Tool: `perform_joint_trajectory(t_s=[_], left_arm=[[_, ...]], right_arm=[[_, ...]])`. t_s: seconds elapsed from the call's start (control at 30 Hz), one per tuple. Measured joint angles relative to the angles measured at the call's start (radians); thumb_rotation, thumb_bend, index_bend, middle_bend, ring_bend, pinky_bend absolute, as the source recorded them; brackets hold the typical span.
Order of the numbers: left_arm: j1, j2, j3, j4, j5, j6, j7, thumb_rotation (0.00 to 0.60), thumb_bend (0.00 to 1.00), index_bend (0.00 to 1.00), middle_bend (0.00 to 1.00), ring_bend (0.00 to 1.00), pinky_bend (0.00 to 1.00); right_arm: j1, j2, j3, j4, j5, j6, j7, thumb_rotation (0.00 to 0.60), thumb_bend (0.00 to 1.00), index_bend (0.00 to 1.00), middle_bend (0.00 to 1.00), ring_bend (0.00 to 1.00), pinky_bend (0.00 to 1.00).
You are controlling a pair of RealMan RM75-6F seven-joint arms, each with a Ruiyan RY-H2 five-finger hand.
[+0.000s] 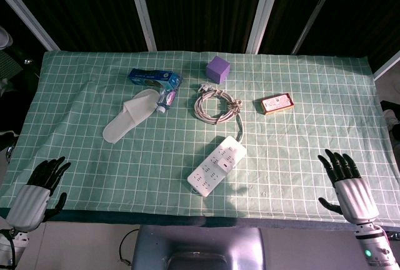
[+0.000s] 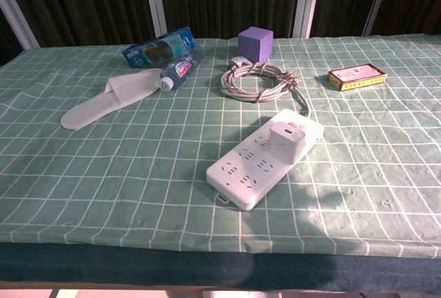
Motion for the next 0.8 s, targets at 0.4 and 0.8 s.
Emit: perform_joint_trajectory(t_s=[0.4,0.8], left_arm=[[-0.095,-0.077,0.059,0.029,0.138,-0.113,-0.099,0.6,0.63,0.0,0.0,0.0,0.09],[-0.301,-0.336,-0.01,0.036,0.092,-0.399,-0.014,0.6,0.79,0.0,0.01,0.0,0.09]], right_arm=[[0.028,-0.021,-0.011,0.005,-0.055,-0.019,0.006,0.6,0.16,0.0,0.0,0.0,0.0],[0.164,-0.066,0.015,-0.065,-0.08,-0.197,-0.12,0.6,0.16,0.0,0.0,0.0,0.0]])
